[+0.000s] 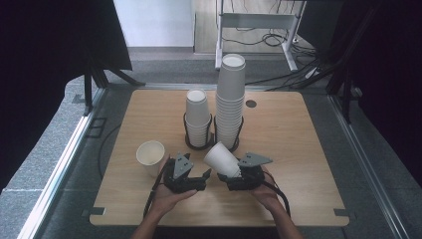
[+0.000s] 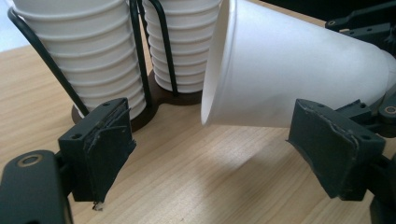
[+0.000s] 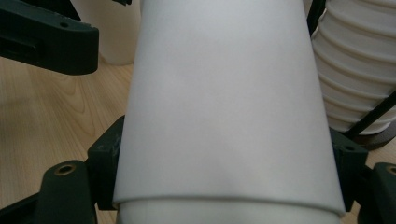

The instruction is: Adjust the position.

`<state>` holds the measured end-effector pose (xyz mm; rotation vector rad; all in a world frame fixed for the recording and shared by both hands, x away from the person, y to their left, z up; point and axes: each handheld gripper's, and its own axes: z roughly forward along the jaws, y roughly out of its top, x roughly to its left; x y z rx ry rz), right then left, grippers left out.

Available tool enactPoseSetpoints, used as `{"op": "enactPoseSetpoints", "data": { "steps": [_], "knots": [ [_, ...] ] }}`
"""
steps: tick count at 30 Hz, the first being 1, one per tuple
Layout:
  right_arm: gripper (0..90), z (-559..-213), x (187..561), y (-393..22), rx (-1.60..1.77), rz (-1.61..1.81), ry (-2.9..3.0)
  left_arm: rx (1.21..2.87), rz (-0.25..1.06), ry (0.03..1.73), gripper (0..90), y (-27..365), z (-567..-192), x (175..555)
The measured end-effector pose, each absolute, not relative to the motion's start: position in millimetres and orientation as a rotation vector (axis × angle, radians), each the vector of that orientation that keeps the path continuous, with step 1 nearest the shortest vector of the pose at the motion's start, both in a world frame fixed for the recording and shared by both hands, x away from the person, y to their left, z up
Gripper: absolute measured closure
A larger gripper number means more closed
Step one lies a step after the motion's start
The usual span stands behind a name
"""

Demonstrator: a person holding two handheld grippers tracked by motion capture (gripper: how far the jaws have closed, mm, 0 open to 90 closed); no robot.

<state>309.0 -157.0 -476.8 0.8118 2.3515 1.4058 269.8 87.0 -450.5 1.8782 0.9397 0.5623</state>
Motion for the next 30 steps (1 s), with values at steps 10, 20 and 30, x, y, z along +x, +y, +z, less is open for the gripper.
{"op": "enactPoseSetpoints", "data": {
  "steps": [10, 20, 30],
  "knots": [
    [22.4, -484, 299, -163, 0.785, 1.471, 2.263, 1.845, 0.488, 0.95, 13.7, 92, -449, 269],
    [22.4, -485, 292, -167, 0.767, 1.545, 2.121, 1.775, 0.342, 0.972, 14.1, 97, -450, 271],
    [22.4, -486, 286, -166, 0.719, 1.592, 2.059, 1.634, 0.085, 0.979, 10.6, 104, -454, 277]
  ]
}}
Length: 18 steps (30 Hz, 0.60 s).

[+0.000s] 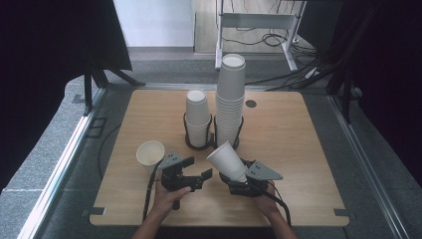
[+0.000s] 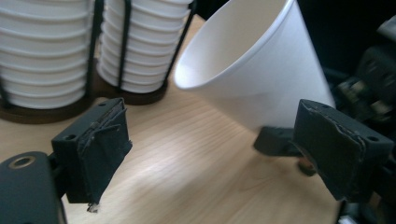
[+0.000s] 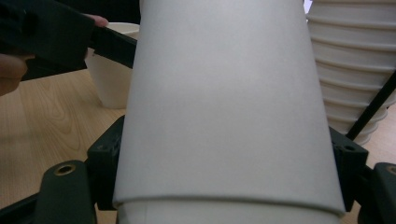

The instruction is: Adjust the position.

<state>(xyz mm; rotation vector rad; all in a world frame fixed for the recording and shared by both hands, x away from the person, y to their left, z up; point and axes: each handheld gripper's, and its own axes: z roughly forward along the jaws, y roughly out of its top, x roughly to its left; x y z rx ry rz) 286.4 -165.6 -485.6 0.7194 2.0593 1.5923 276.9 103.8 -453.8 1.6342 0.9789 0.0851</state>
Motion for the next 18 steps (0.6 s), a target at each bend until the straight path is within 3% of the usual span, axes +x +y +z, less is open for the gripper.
{"op": "enactPoseSetpoints", "data": {
  "steps": [18],
  "knots": [
    [22.4, -489.3, 277.3, -157.7, 0.643, 1.608, 2.0, 1.511, -0.187, 0.968, 6.7, 97.2, -463.4, 286.2]
  ]
}}
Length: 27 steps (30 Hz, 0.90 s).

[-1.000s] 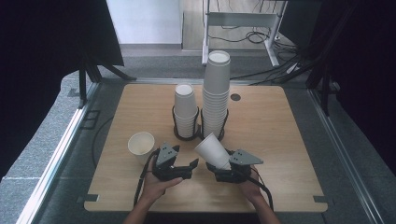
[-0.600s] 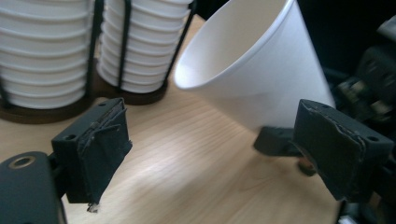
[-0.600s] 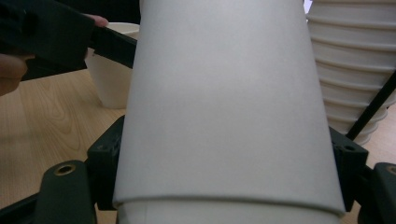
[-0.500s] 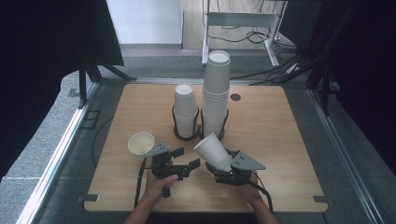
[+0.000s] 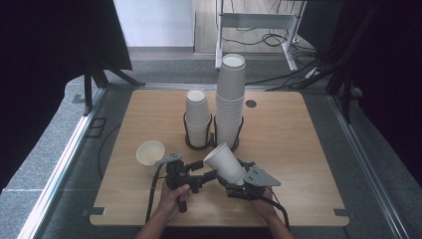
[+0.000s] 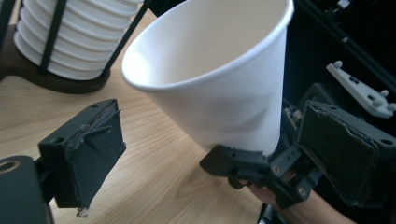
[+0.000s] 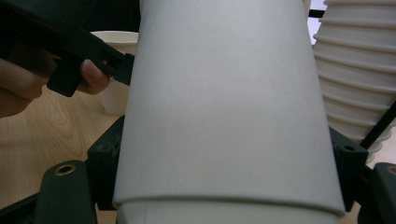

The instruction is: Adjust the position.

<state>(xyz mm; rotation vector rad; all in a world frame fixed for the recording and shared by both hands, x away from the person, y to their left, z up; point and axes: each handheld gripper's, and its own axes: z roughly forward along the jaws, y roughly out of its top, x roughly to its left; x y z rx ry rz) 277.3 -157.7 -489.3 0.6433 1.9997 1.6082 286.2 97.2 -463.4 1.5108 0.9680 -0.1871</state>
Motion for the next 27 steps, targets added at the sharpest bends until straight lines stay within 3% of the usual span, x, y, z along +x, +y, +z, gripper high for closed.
{"op": "enactPoseSetpoints", "data": {
  "steps": [17, 27],
  "knots": [
    [22.8, -494, 268, -138, 0.573, 1.59, 2.023, 1.42, -0.308, 0.971, 8.5, 85, -469, 305],
    [22.0, -496, 270, -138, 0.578, 1.57, 2.045, 1.444, -0.252, 0.946, 11.9, 83, -470, 304]
  ]
}}
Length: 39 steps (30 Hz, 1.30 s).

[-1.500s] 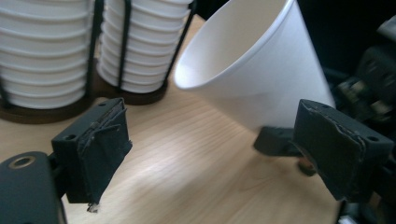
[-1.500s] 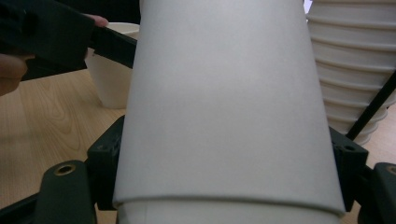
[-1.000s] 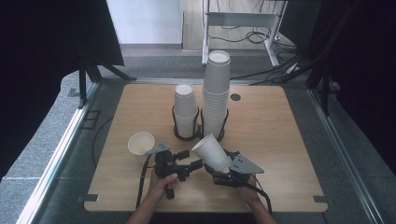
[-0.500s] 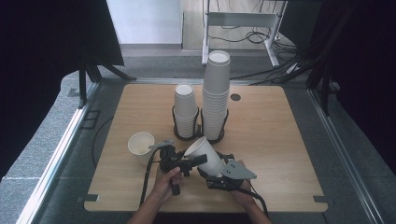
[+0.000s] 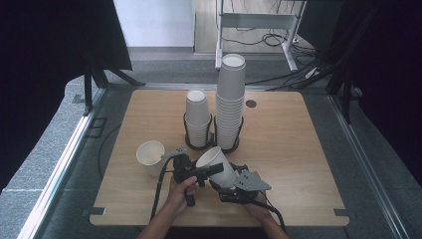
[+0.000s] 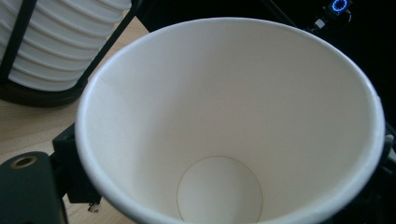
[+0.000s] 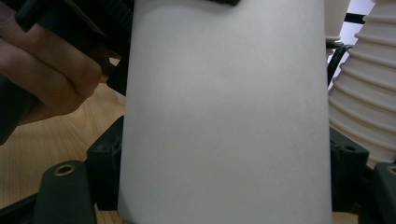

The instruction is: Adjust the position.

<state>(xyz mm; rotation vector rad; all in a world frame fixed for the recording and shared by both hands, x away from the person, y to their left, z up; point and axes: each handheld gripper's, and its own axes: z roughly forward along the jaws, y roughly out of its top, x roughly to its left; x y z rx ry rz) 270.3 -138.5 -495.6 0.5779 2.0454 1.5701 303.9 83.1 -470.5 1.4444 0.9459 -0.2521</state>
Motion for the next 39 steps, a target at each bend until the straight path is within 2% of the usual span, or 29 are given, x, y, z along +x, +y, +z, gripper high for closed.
{"op": "enactPoseSetpoints", "data": {
  "steps": [9, 13, 39],
  "knots": [
    [20.2, -496, 273, -138, 0.596, 1.56, 2.086, 1.449, -0.21, 0.949, 13.3, 82, -472, 302],
    [13.4, -496, 274, -137, 0.618, 1.534, 2.108, 1.436, -0.175, 0.955, 13.5, 86, -469, 301],
    [9.7, -500, 280, -142, 0.676, 1.45, 2.213, 1.475, 0.082, 0.942, 13.6, 102, -448, 290]
  ]
}}
